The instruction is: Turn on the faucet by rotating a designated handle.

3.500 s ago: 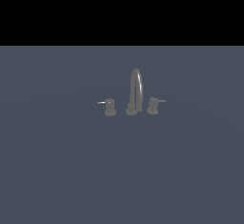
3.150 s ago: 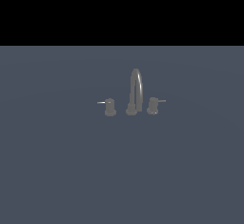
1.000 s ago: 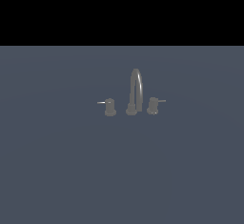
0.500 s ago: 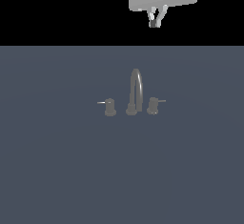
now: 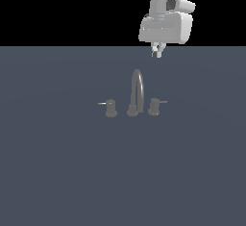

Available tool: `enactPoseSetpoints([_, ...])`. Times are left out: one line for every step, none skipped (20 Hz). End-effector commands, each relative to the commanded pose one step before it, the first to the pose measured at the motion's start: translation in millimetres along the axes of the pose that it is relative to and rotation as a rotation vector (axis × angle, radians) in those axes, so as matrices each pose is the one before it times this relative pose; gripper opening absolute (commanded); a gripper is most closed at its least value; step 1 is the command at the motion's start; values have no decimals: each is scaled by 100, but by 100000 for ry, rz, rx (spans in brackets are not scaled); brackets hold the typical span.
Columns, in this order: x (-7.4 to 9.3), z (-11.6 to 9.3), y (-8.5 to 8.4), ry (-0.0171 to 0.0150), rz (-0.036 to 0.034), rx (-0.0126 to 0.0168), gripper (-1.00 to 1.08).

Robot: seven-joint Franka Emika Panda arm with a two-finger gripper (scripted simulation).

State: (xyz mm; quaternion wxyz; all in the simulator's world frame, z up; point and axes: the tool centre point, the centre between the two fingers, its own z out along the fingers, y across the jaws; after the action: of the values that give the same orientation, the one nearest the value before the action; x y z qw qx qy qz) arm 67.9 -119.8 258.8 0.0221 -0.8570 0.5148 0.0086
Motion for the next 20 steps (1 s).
enactPoseSetpoints([1223, 2380, -631, 428, 5898, -224, -100])
enactPoseSetpoints([446, 969, -240, 168, 2296, -107, -100])
enactPoseSetpoints([431, 983, -233, 178, 2290, -109, -100])
enactPoseSetpoints([416, 996, -225, 188, 2284, -111, -100])
enactPoseSetpoints([402, 1009, -216, 198, 2278, -112, -100])
enactPoseSetpoints([387, 1021, -207, 208, 2271, -113, -100])
enactPoseSetpoints([373, 1033, -197, 217, 2265, -113, -100])
enactPoseSetpoints([355, 1033, -184, 224, 2231, -111, -100])
enactPoseSetpoints([326, 995, -165, 222, 2120, -106, -100])
enactPoseSetpoints([298, 950, -146, 218, 2000, -99, -100])
enactPoseSetpoints([271, 903, -129, 212, 1880, -92, -100])
enactPoseSetpoints([247, 855, -113, 204, 1761, -86, -100])
enactPoseSetpoints([223, 805, -98, 196, 1642, -79, -100])
enactPoseSetpoints([202, 754, -84, 187, 1525, -72, -100])
enactPoseSetpoints([182, 702, -72, 176, 1409, -66, -100])
enactPoseSetpoints([163, 649, -61, 165, 1293, -60, -100])
enactPoseSetpoints([145, 595, -51, 153, 1177, -54, -100])
enactPoseSetpoints([130, 540, -42, 141, 1066, -48, -100])
enactPoseSetpoints([112, 485, -35, 127, 947, -42, -100])
enactPoseSetpoints([98, 429, -28, 113, 837, -37, -100])
